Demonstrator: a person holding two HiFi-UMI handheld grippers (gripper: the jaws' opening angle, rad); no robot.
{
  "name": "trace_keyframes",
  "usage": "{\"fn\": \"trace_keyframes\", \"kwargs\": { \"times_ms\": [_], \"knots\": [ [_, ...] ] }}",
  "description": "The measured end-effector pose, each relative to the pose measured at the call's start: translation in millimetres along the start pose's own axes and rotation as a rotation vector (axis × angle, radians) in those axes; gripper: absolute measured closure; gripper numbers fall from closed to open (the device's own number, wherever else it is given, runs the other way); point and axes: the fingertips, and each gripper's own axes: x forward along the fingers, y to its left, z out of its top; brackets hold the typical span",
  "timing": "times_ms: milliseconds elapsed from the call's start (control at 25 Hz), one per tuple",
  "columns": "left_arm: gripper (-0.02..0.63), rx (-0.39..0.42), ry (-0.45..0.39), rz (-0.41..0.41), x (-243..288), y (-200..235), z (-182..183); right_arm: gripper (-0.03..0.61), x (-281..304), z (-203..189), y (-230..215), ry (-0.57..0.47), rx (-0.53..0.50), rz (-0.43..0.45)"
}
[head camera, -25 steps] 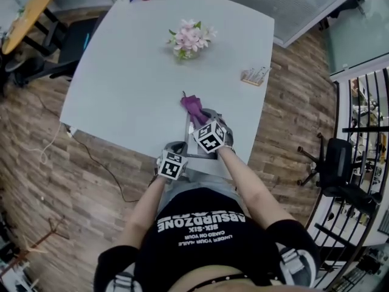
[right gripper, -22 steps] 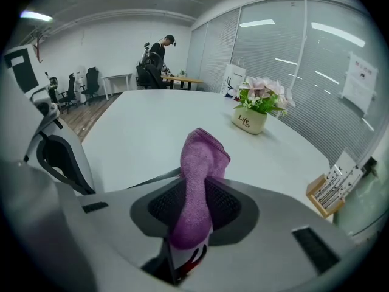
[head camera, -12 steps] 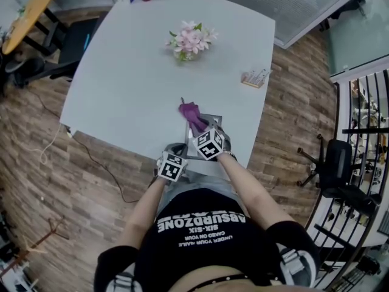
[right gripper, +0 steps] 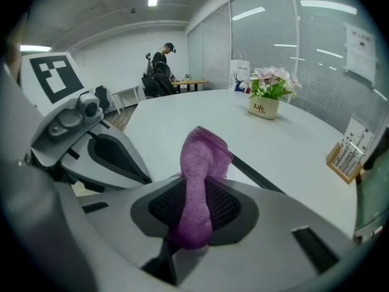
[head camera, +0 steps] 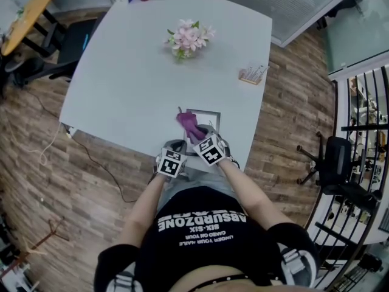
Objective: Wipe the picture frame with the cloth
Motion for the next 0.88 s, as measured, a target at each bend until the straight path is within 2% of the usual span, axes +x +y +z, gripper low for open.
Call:
{"fn": "trace_keyframes", "kwargs": {
  "times_ms": [480,640,880],
  "knots": [
    [0.598,-0.013,-0.003,-0.034,1,0,0,0.469,-16,-22,45,0.084,0.158,0.231],
    [0.598,0.012,-0.006,-0.016,0,0,0,0.469,-17,-25,48,0.103,0.198,0.233],
    [0.598,0.029,-0.007,-0.005,1,-1,-1,0.469,-19,-25,48,0.063,0.18,0.152]
  ]
}}
